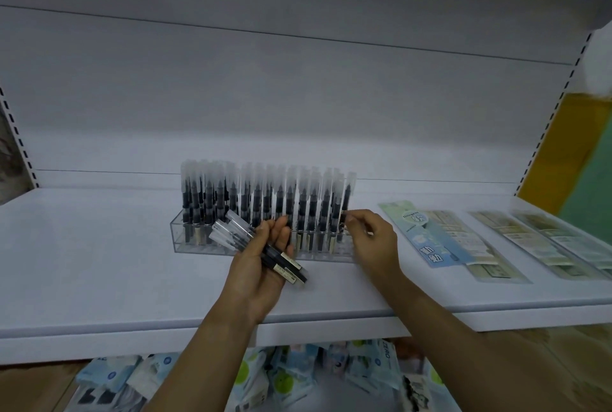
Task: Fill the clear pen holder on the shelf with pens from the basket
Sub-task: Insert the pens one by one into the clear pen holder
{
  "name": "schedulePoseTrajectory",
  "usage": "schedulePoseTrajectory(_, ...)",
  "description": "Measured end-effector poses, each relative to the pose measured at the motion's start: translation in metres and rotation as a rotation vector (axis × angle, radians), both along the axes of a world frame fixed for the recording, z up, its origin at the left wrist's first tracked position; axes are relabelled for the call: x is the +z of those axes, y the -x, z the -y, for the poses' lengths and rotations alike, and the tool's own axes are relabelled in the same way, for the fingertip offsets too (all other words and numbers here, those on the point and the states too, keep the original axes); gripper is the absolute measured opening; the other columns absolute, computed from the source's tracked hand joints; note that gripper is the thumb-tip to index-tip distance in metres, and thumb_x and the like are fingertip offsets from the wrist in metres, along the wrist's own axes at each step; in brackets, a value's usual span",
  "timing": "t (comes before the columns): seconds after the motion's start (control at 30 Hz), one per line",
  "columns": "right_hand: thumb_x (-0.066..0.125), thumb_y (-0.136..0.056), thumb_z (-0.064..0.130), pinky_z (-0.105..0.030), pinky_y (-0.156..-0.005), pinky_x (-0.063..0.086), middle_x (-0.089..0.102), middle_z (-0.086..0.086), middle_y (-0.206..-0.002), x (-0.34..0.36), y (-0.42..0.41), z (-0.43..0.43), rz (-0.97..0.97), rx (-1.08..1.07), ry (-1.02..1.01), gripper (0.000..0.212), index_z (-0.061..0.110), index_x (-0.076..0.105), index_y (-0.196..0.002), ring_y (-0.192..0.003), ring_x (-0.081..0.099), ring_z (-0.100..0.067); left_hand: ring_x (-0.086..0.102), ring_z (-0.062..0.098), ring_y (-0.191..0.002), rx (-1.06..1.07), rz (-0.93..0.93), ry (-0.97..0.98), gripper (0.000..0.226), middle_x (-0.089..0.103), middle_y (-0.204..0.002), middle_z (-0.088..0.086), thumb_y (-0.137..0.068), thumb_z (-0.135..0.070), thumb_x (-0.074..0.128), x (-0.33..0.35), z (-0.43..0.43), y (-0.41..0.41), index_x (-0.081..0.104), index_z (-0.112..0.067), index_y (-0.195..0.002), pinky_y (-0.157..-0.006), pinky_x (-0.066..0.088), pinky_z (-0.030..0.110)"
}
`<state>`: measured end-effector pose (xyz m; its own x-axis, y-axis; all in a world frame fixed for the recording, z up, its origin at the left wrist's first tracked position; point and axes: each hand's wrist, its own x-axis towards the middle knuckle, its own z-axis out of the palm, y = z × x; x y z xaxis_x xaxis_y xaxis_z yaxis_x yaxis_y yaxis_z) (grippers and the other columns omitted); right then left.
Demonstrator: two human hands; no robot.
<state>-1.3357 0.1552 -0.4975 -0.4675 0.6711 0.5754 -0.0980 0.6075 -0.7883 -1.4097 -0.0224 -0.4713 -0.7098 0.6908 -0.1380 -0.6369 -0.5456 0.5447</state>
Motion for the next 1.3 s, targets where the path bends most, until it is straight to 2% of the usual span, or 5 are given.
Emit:
schedulePoseTrajectory(0.27, 0.058, -0.093, 0.015, -0.001, -0.077, 0.04, 0.067, -0.001, -0.101, 0.003, -0.002, 0.002, 0.005, 0.044, 0.046, 0.02, 0.012, 0.067, -0.11, -0.092, 0.059, -0.002, 0.069, 0.006, -0.074, -0.005, -0.005, 0.0, 0.015, 0.074, -0.093, -0.001, -0.097, -0.022, 0.05, -0.001, 0.0, 0.002, 0.064, -0.016, -0.1, -0.089, 0.048, 0.029)
schedulePoseTrajectory(0.63, 0.067, -0.087, 0.015, -0.018, -0.067, 0.044, 0.063, 0.002, -0.072, 0.011, -0.005, 0.004, -0.034, 0.123, 0.255, 0.006, 0.019, 0.071, -0.085, -0.067, 0.053, -0.007, 0.07, 0.006, -0.072, 0.006, -0.011, -0.007, 0.016, 0.075, -0.092, -0.001, -0.097, -0.021, 0.05, -0.001, -0.002, 0.002, 0.063, -0.015, -0.103, -0.088, 0.048, 0.029)
schedulePoseTrajectory(0.97, 0.066, -0.088, 0.02, -0.03, -0.089, 0.051, 0.069, 0.003, -0.093, 0.015, -0.009, 0.008, -0.054, 0.018, 0.277, 0.01, 0.018, 0.068, -0.098, -0.09, 0.063, -0.01, 0.07, 0.007, -0.073, -0.002, -0.009, -0.011, 0.018, 0.074, -0.094, -0.001, -0.097, -0.021, 0.048, -0.003, -0.001, 0.003, 0.062, -0.016, -0.107, -0.086, 0.048, 0.03)
schedulePoseTrajectory(1.17, 0.06, -0.091, 0.012, -0.014, -0.065, 0.043, 0.062, 0.001, -0.079, 0.049, -0.032, 0.035, -0.305, -0.153, -0.062, 0.005, 0.015, 0.061, -0.089, -0.072, 0.055, -0.008, 0.066, 0.013, -0.097, -0.015, -0.008, -0.048, 0.021, 0.072, -0.104, 0.001, -0.099, -0.021, 0.045, -0.001, -0.001, 0.004, 0.063, -0.015, -0.108, -0.097, 0.044, 0.034)
schedulePoseTrajectory(1.3, 0.062, -0.09, 0.015, -0.02, -0.06, 0.048, 0.06, 0.004, -0.071, 0.072, -0.029, 0.068, 0.004, 0.111, -0.11, 0.004, 0.018, 0.063, -0.091, -0.063, 0.054, -0.005, 0.058, 0.019, -0.115, -0.033, -0.014, -0.067, 0.023, 0.069, -0.114, 0.003, -0.099, -0.024, 0.044, 0.0, -0.001, 0.004, 0.063, -0.013, -0.107, -0.109, 0.037, 0.039)
